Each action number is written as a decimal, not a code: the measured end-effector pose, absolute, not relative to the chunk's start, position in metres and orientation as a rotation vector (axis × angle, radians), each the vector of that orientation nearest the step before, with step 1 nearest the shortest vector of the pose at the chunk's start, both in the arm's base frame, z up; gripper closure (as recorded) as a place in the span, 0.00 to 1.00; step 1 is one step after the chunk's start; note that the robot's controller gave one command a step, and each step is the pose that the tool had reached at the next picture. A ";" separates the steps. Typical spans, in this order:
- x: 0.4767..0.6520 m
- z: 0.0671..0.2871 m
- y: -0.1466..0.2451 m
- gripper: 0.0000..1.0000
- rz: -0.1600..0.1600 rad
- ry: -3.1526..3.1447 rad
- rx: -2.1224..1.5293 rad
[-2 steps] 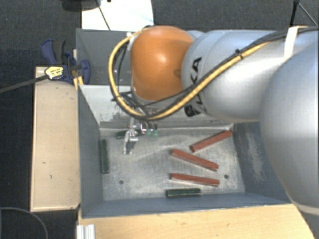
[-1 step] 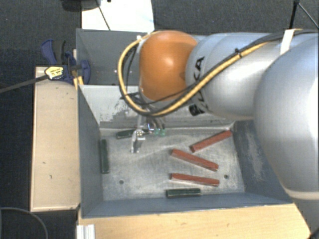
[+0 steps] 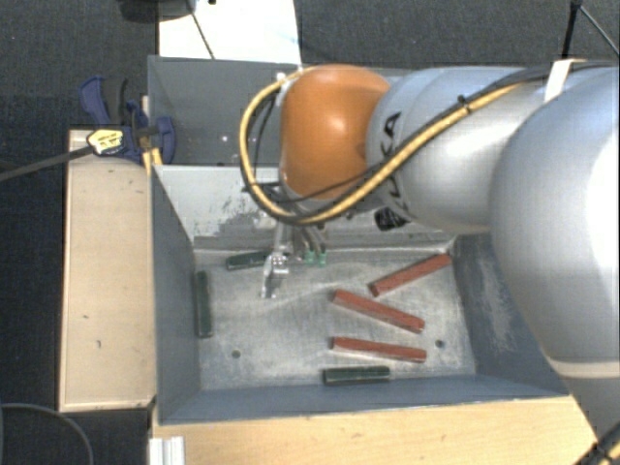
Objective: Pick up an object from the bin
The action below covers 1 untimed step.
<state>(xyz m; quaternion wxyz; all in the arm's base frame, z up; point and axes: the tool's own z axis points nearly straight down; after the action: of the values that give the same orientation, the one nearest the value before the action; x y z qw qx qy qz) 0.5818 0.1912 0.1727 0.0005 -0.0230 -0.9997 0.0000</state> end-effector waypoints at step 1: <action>0.571 0.175 0.150 0.00 -0.002 -3.129 -0.289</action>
Offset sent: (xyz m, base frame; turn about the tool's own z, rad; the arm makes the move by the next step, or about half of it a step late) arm 0.0050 -0.0169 -0.1027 0.0503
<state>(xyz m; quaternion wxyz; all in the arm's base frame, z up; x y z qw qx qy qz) 0.5711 0.1504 0.1752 -0.0004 -0.0919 -0.9958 -0.0008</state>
